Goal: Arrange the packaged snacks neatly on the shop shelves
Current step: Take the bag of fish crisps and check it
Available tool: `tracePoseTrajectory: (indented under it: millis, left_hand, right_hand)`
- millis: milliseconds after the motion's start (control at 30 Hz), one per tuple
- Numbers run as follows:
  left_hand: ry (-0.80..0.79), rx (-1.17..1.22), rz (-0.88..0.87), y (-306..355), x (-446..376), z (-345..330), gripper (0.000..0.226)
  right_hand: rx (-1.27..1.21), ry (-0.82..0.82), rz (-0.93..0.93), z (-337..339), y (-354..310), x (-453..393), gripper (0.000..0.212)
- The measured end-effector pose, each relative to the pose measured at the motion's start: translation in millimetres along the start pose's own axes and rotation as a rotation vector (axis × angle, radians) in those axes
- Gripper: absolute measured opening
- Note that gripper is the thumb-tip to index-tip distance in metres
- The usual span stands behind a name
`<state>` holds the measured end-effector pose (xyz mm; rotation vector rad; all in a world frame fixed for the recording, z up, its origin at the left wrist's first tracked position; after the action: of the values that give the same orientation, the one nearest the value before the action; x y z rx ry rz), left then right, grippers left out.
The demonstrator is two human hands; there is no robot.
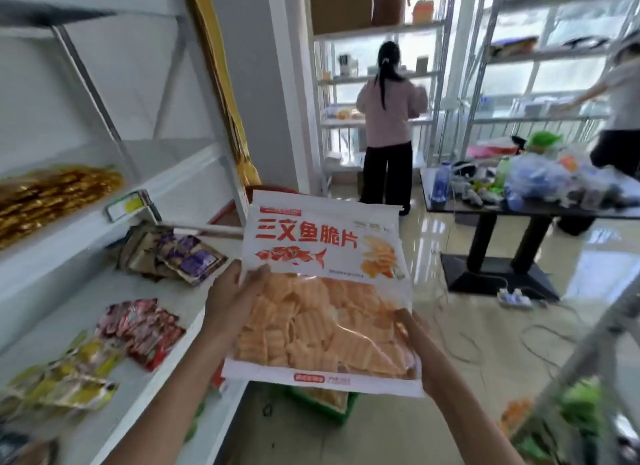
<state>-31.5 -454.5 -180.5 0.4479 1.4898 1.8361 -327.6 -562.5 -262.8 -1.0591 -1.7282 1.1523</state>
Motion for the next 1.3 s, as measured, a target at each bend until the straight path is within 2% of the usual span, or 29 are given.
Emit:
tracePoseTrajectory:
  millis: [33,100,133,200,267,333,400,433,500,533,600,700,767,833,900,967,1000,1067,1167,1233,1300]
  left_hand:
    - [0.023,-0.009,0.006,-4.0,13.5,-1.0,0.039]
    - [0.06,-0.09,-0.043,-6.1,40.5,-1.5,0.036]
    - [0.071,-0.158,-0.07,-8.0,53.9,-1.9,0.032]
    - [0.075,-0.263,-0.098,-15.6,77.1,-2.3,0.022]
    - [0.113,-0.362,-0.105,-28.4,95.2,1.3,0.025]
    - [0.17,-0.406,-0.105,-37.3,108.3,7.3,0.025]
    - [0.174,-0.397,-0.116,-44.6,124.1,5.8,0.02]
    - [0.16,-0.4,-0.125,-49.0,135.6,3.4,0.015]
    - [0.138,-0.394,-0.153,-57.6,168.8,-1.4,0.01]
    - [0.14,-0.374,-0.158,-63.7,185.9,-2.8,0.018]
    - [0.127,-0.325,-0.172,-78.6,211.9,-1.8,0.027]
    - [0.014,-0.325,-0.238,-103.9,228.7,-0.5,0.021]
    - [-0.08,-0.399,-0.372,-115.0,236.7,-0.8,0.026]
    - [-0.126,-0.44,-0.556,-120.0,247.9,15.9,0.03]
    - [-0.071,-0.407,-0.625,-116.2,248.2,49.1,0.034]
    - [-0.022,-0.454,-0.564,-121.0,238.4,82.9,0.048]
    - [-0.039,-0.427,-0.472,-131.3,230.1,95.4,0.056]
    - [-0.088,-0.255,-0.208,-150.1,212.6,111.6,0.069]
    - [-0.189,0.064,0.093,-173.6,187.3,120.2,0.085]
    - [-0.283,0.093,0.14,-175.9,177.5,121.1,0.089]
    - [-0.306,0.11,0.151,-170.1,173.1,125.8,0.081]
  right_hand:
    - [-0.006,0.001,-0.01,8.2,10.2,8.9,0.034]
    - [0.028,-0.008,-0.062,19.6,29.8,23.7,0.027]
    - [0.053,-0.031,-0.095,24.0,39.4,30.2,0.032]
    - [0.261,-0.033,-0.149,34.7,62.9,41.3,0.063]
    - [0.584,0.062,-0.095,43.2,80.0,53.8,0.075]
    - [0.736,0.234,0.046,32.9,77.4,74.3,0.073]
    - [0.646,0.279,0.18,-6.9,66.3,101.7,0.063]
    - [0.582,0.219,0.189,-35.9,61.0,115.7,0.065]
    - [0.539,0.111,0.164,-91.4,66.9,133.6,0.084]
    - [0.547,0.1,0.164,-113.0,73.8,138.7,0.087]
    - [0.535,0.192,0.176,-136.2,91.5,139.5,0.077]
    - [0.489,0.363,0.123,-136.4,111.1,138.0,0.046]
    - [0.49,0.478,0.04,-129.0,122.6,138.9,0.043]
    - [0.459,0.507,0.008,-119.1,134.3,144.0,0.042]
    - [0.399,0.509,-0.032,-107.8,138.4,153.8,0.039]
    - [0.322,0.516,-0.032,-91.3,133.4,161.9,0.033]
    - [0.291,0.524,-0.026,-84.1,129.9,163.9,0.034]
    - [0.262,0.502,-0.046,-72.4,123.6,164.0,0.04]
    - [0.15,0.345,-0.138,-63.6,115.5,156.0,0.052]
    - [0.091,0.264,-0.146,-61.8,109.0,149.6,0.063]
    - [0.067,0.242,-0.133,-60.4,102.6,143.9,0.068]
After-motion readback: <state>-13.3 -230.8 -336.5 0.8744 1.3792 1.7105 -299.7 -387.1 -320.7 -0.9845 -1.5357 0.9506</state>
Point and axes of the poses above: each hand's wrist, its own x-axis away from the middle knuckle, its own z-axis out of the back of the hand, y = z × x, the point moved 4 cm from there along -x, towards the middle knuckle, and after that the axes turned 6 degrees about y, right-handed, at the moved point
